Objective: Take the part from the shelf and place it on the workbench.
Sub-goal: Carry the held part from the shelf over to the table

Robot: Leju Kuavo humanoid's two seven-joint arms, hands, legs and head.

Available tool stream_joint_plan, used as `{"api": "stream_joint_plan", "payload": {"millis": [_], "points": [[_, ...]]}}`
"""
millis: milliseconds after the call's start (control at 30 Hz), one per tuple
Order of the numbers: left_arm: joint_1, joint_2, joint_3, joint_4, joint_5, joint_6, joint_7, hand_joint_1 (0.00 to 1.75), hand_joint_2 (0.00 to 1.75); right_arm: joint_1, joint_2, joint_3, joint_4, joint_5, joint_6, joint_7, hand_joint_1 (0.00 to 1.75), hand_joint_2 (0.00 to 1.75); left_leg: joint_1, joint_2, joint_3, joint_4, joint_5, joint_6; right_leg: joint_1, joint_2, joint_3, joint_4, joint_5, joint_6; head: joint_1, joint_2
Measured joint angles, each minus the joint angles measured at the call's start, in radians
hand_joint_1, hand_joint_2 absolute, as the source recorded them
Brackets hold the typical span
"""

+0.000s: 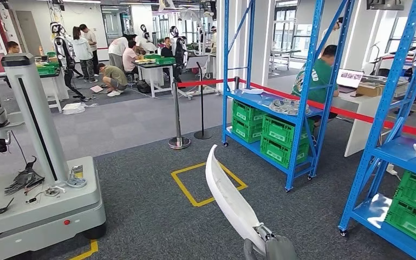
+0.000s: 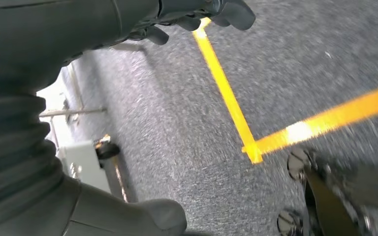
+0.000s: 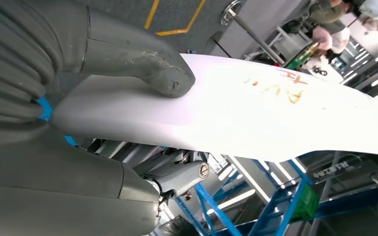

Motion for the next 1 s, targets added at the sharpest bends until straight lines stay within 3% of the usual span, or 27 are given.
{"api": "stream_joint_plan", "payload": {"millis": [33, 67, 100, 167, 233, 267, 300, 367, 433, 467, 533, 567, 633, 700, 767, 800, 867, 900, 933, 1000], "points": [[-0.010, -0.002, -0.012, 0.000, -0.022, -0.007, -0.005, 0.00, 1.75, -0.002, -0.001, 0.000, 0.004, -0.004, -0.005, 0.004, 1.75, 1.75, 0.002, -0.008, -0.005, -0.003, 0.005, -0.007, 0.000, -0.015, 0.000, -0.003, 0.004, -0.007, 0.000, 0.000], [-0.021, -0.006, -0.025, 0.000, -0.042, -0.014, -0.009, 0.00, 1.75, -0.002, -0.003, 0.001, 0.007, -0.006, -0.009, 0.010, 1.75, 1.75, 0.002, 0.005, -0.011, 0.000, 0.004, -0.012, 0.000, -0.028, 0.001, -0.007, 0.009, -0.016, 0.000, 0.000], [-0.036, -0.009, -0.038, -0.001, -0.060, -0.021, -0.012, 0.00, 1.75, -0.001, -0.003, 0.001, 0.008, -0.006, -0.016, 0.017, 1.75, 1.75, 0.001, 0.032, -0.021, 0.016, -0.007, -0.015, 0.000, -0.042, 0.002, -0.012, 0.014, -0.024, 0.000, 0.000], [-0.073, -0.017, -0.065, -0.002, -0.092, -0.034, -0.014, 0.00, 1.75, 0.008, -0.005, 0.001, 0.008, -0.001, -0.026, 0.031, 1.75, 1.75, -0.001, 0.106, -0.063, 0.109, -0.065, -0.020, 0.002, -0.072, 0.002, -0.018, 0.018, -0.034, -0.001, 0.000], [-0.111, -0.022, -0.094, -0.003, -0.124, -0.046, -0.014, 0.00, 1.75, 0.022, -0.007, 0.000, 0.007, 0.008, -0.030, 0.038, 1.75, 1.75, 0.000, 0.133, -0.116, 0.237, -0.127, -0.027, 0.004, -0.104, -0.001, -0.017, 0.018, -0.037, -0.001, 0.000], [-0.124, -0.024, -0.108, -0.003, -0.138, -0.050, -0.014, 0.00, 1.75, 0.028, -0.008, 0.000, 0.006, 0.013, -0.029, 0.039, 1.75, 1.75, 0.001, 0.136, -0.126, 0.271, -0.136, -0.029, 0.005, -0.119, -0.002, -0.017, 0.018, -0.037, -0.001, 0.000], [-0.134, -0.026, -0.122, -0.003, -0.149, -0.054, -0.013, 0.00, 1.75, 0.033, -0.007, 0.000, 0.005, 0.016, -0.028, 0.040, 1.75, 1.75, 0.001, 0.138, -0.117, 0.266, -0.126, -0.030, 0.005, -0.132, -0.002, -0.016, 0.017, -0.037, -0.001, 0.000], [-0.143, -0.026, -0.144, -0.003, -0.161, -0.056, -0.005, 0.00, 1.75, 0.038, -0.007, 0.000, 0.000, 0.021, -0.027, 0.043, 1.75, 1.75, -0.001, 0.162, -0.045, 0.150, -0.071, -0.026, 0.006, -0.155, 0.000, -0.015, 0.015, -0.035, -0.001, 0.000], [-0.145, -0.025, -0.156, -0.003, -0.161, -0.054, 0.015, 0.00, 1.75, 0.042, -0.007, 0.000, -0.004, 0.024, -0.025, 0.045, 1.75, 1.75, -0.008, 0.200, 0.019, 0.031, -0.035, -0.014, 0.011, -0.172, 0.001, -0.010, 0.011, -0.027, -0.001, 0.000], [-0.142, -0.024, -0.159, -0.003, -0.159, -0.052, 0.028, 0.00, 1.75, 0.043, -0.007, 0.001, -0.005, 0.026, -0.024, 0.044, 1.75, 1.75, -0.012, 0.209, 0.033, 0.004, -0.031, -0.007, 0.013, -0.180, 0.002, -0.009, 0.009, -0.022, 0.000, 0.000], [-0.127, -0.020, -0.161, -0.002, -0.150, -0.046, 0.054, 0.00, 1.75, 0.045, -0.005, 0.001, -0.006, 0.030, -0.023, 0.041, 1.75, 1.75, -0.015, 0.192, 0.032, -0.003, -0.031, 0.007, 0.013, -0.198, 0.006, -0.011, 0.006, -0.011, 0.000, 0.000], [-0.115, -0.017, -0.162, -0.002, -0.144, -0.042, 0.066, 0.00, 1.75, 0.045, -0.004, 0.001, -0.009, 0.031, -0.024, 0.040, 1.75, 1.75, -0.013, 0.180, 0.033, -0.006, -0.030, 0.013, 0.011, -0.195, 0.008, -0.010, 0.002, -0.004, 0.000, 0.000], [-0.089, -0.013, -0.161, -0.001, -0.131, -0.035, 0.083, 0.00, 1.75, 0.046, -0.003, 0.000, -0.016, 0.035, -0.026, 0.036, 1.75, 1.75, -0.007, 0.159, 0.039, -0.014, -0.023, 0.024, 0.007, -0.148, -0.007, 0.035, -0.030, 0.009, 0.001, 0.000], [-0.067, -0.010, -0.160, 0.000, -0.125, -0.031, 0.090, 0.00, 1.75, 0.054, -0.004, -0.002, -0.021, 0.038, -0.028, 0.034, 1.75, 1.75, -0.003, 0.134, 0.039, -0.015, -0.020, 0.031, 0.002, -0.090, -0.065, 0.157, -0.090, 0.017, 0.003, 0.000], [-0.045, -0.009, -0.160, 0.002, -0.123, -0.031, 0.091, 0.00, 1.75, 0.066, -0.005, -0.010, -0.022, 0.039, -0.027, 0.034, 1.75, 1.75, -0.003, 0.102, 0.038, -0.014, -0.020, 0.032, 0.000, -0.075, -0.123, 0.264, -0.120, 0.020, 0.004, 0.000], [-0.033, -0.009, -0.159, 0.003, -0.123, -0.029, 0.091, 0.00, 1.75, 0.071, -0.005, -0.014, -0.023, 0.039, -0.027, 0.034, 1.75, 1.75, -0.003, 0.085, 0.038, -0.012, -0.021, 0.032, 0.000, -0.073, -0.129, 0.267, -0.106, 0.019, 0.004, 0.000], [-0.015, -0.010, -0.156, 0.004, -0.118, -0.017, 0.087, 0.00, 1.75, 0.077, -0.005, -0.025, -0.027, 0.039, -0.025, 0.033, 1.75, 1.75, -0.002, 0.052, 0.039, -0.010, -0.021, 0.031, 0.000, -0.057, -0.089, 0.161, -0.033, 0.012, 0.005, 0.000], [-0.009, -0.011, -0.154, 0.004, -0.113, -0.011, 0.082, 0.00, 1.75, 0.079, -0.006, -0.031, -0.031, 0.040, -0.024, 0.032, 1.75, 1.75, -0.002, 0.037, 0.038, -0.008, -0.021, 0.029, -0.001, -0.032, -0.059, 0.089, -0.001, 0.008, 0.006, 0.000], [-0.007, -0.012, -0.151, 0.005, -0.109, -0.008, 0.077, 0.00, 1.75, 0.082, -0.006, -0.036, -0.034, 0.041, -0.022, 0.031, 1.75, 1.75, -0.002, 0.022, 0.036, -0.007, -0.021, 0.024, -0.001, -0.012, -0.036, 0.033, 0.020, 0.004, 0.006, 0.000], [-0.006, -0.015, -0.147, 0.005, -0.113, -0.011, 0.067, 0.00, 1.75, 0.087, -0.006, -0.044, -0.043, 0.045, -0.019, 0.030, 1.75, 1.75, 0.002, -0.003, 0.029, -0.009, -0.018, 0.010, 0.003, 0.005, -0.018, -0.012, 0.027, -0.002, 0.007, 0.000]]}}
